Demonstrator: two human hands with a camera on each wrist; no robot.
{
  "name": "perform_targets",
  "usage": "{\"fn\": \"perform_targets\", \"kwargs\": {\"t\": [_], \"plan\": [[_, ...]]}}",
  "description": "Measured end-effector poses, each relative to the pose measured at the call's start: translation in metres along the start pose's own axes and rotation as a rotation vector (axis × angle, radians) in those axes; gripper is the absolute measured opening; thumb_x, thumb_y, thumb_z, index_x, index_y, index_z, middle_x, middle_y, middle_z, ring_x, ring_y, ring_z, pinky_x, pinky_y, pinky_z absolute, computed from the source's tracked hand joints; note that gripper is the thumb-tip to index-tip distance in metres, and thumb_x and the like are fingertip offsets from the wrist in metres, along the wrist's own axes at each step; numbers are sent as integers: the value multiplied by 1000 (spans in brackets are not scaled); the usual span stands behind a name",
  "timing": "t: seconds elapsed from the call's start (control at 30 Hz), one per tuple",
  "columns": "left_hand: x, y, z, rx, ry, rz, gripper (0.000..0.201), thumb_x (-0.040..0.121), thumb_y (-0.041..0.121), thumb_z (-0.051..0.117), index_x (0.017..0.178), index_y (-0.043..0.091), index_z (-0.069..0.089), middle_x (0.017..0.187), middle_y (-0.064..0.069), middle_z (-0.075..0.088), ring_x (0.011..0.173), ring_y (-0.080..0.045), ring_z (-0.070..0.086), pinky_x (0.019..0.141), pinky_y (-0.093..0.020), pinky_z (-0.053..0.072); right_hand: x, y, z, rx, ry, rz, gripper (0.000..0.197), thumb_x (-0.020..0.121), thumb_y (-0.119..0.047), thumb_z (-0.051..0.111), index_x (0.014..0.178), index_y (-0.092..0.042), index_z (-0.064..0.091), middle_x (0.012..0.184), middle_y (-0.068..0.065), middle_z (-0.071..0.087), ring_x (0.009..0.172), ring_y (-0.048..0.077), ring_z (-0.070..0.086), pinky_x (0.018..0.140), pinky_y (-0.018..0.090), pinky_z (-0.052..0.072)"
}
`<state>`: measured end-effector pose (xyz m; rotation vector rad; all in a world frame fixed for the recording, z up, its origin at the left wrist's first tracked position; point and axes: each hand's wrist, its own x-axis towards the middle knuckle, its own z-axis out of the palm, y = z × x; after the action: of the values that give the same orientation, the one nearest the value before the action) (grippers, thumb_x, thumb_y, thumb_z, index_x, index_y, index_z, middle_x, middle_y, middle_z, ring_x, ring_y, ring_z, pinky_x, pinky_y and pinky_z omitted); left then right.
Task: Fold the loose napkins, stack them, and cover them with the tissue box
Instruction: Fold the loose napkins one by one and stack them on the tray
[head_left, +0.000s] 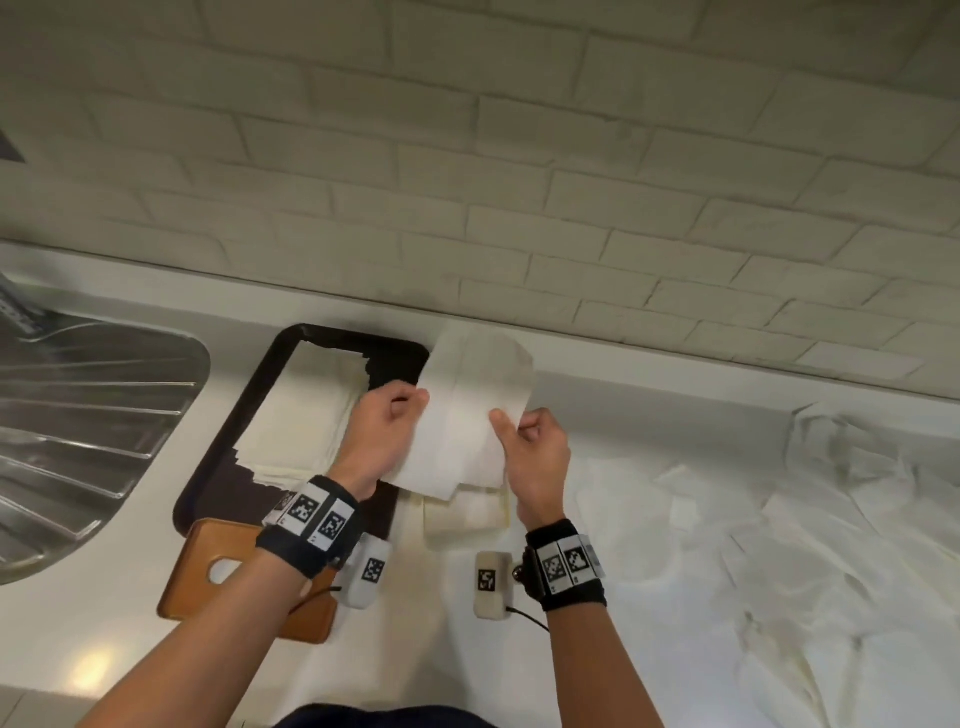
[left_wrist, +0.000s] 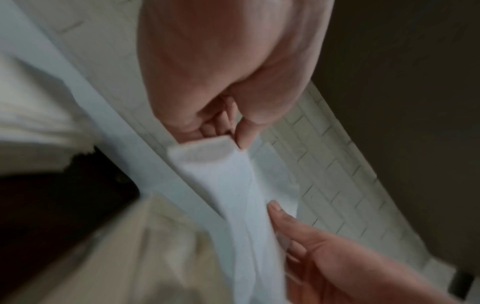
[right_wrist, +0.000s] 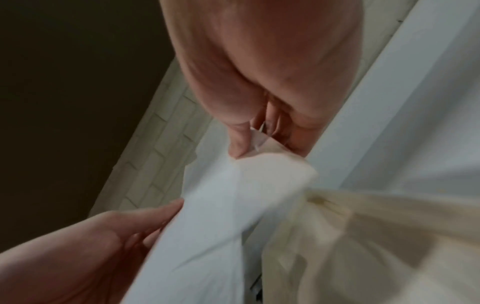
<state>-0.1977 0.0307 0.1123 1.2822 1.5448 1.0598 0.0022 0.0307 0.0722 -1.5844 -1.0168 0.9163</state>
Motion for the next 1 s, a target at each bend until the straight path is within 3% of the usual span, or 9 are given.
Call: {"fn": "perform_targets", "kwargs": {"t": [0.13,0.23,0.33,0.5,0.6,0.7,0.8,0.9,1.0], "plan": [[12,-22,-29,227,121,43,19,113,29,52,116,14,63,74,-1,63,72,-19,61,71,-39,46,5,20,23,-401,-191,19,31,102,-23,75,126,-9,60,106,10,68,87,21,63,79,28,48],[15,-32,-42,221,124,38,17,114,28,50,123,15,57,72,-3,62,68,-20,59,69,-38,45,2,28,33,-769,-378,-21,45,110,-14,57,151,-4,40,128,21,58,108,36,65,92,37,53],[13,-26,-41,158,114,62,14,114,28,49,123,19,55,74,-3,63,65,-17,55,65,-35,44,-3,30,36,-1006,-376,-152,60,112,-8,50,162,6,20,137,21,58,120,32,66,100,33,51],[9,-5,-17,-98,77,61,18,114,30,49,128,19,56,77,6,67,73,-6,64,62,-15,49,-14,4,28,-886,-312,-119,55,111,-25,58,154,-6,32,124,19,66,112,38,68,92,45,53],[5,12,7,-242,80,111,17,115,24,49,128,15,56,65,18,64,60,3,58,58,-12,44,-18,-18,6,-404,-129,-185,26,114,-32,49,137,-19,46,92,2,73,87,21,71,78,38,51],[4,12,30,-259,120,114,19,115,23,50,132,15,54,64,20,61,58,5,54,58,-12,41,-22,-33,-11,81,-174,-82,30,112,-43,56,137,-35,42,85,-7,70,76,9,70,75,28,59],[1,-10,47,-64,141,66,20,111,22,55,130,20,51,83,13,73,70,-5,63,65,-25,47,-23,-19,-12,-92,-133,-188,51,101,-24,72,136,-39,39,86,-3,74,72,9,73,70,24,60],[-4,-38,57,199,122,19,40,102,10,66,135,20,45,113,-11,74,102,-32,71,80,-29,48,-23,10,-6,-316,-199,-153,39,99,-5,61,126,-32,54,81,4,72,67,21,71,70,41,63],[-14,-51,62,388,84,60,60,94,2,71,144,15,40,123,-15,65,113,-35,63,91,-38,50,-23,28,2,-663,-305,-169,24,105,-6,57,122,-22,62,97,3,71,86,24,72,84,43,64]]}}
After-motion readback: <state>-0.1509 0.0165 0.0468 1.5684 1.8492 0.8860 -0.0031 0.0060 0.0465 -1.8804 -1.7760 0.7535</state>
